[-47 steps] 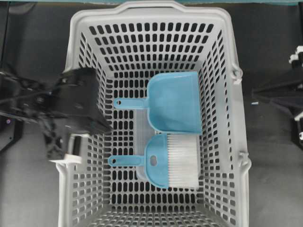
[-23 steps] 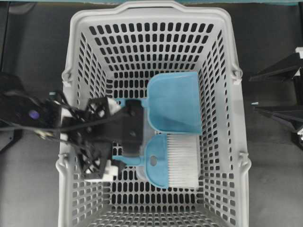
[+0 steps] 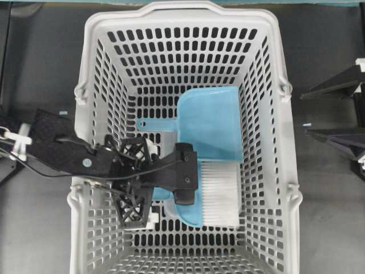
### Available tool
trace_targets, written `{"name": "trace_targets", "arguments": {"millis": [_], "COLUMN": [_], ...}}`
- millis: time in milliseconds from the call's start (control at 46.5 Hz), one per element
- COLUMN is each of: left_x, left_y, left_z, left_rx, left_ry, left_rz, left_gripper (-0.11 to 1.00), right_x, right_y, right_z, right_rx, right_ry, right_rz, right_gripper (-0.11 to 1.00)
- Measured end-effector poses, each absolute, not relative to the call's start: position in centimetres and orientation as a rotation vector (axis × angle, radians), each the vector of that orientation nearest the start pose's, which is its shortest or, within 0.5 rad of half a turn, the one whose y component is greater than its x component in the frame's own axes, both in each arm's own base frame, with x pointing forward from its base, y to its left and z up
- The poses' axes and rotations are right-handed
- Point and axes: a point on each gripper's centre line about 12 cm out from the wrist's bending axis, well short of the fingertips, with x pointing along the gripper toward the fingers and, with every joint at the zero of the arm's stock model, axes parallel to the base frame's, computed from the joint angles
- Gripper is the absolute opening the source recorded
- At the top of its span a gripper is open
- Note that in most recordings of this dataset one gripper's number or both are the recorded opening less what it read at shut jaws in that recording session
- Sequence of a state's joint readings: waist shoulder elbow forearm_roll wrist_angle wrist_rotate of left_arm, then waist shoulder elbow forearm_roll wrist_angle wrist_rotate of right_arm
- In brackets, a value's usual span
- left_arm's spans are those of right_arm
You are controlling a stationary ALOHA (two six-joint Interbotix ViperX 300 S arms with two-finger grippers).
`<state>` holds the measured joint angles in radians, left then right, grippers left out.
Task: Pick up the hand brush from the shopping basket with the left arm.
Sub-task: 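Lower the left gripper around the brush handle and close it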
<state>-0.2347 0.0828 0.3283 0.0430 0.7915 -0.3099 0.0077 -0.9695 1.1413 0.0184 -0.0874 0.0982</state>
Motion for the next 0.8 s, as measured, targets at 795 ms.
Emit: {"name": "trace_targets", "arguments": {"millis": [795], "left_x": [39.2], "left_y": [-9.1], "left_z": [13.3], "left_rx": [-0.067], "left_ry": [1.302], "left_rz": [0.004], "left_gripper": [0.90], "right_x": [19.8], "right_y": [0.2], "right_z": [27.6], "right_rx": [0.117], "right_ry": [0.105], "right_rz": [0.003], "right_gripper": [0.76]}}
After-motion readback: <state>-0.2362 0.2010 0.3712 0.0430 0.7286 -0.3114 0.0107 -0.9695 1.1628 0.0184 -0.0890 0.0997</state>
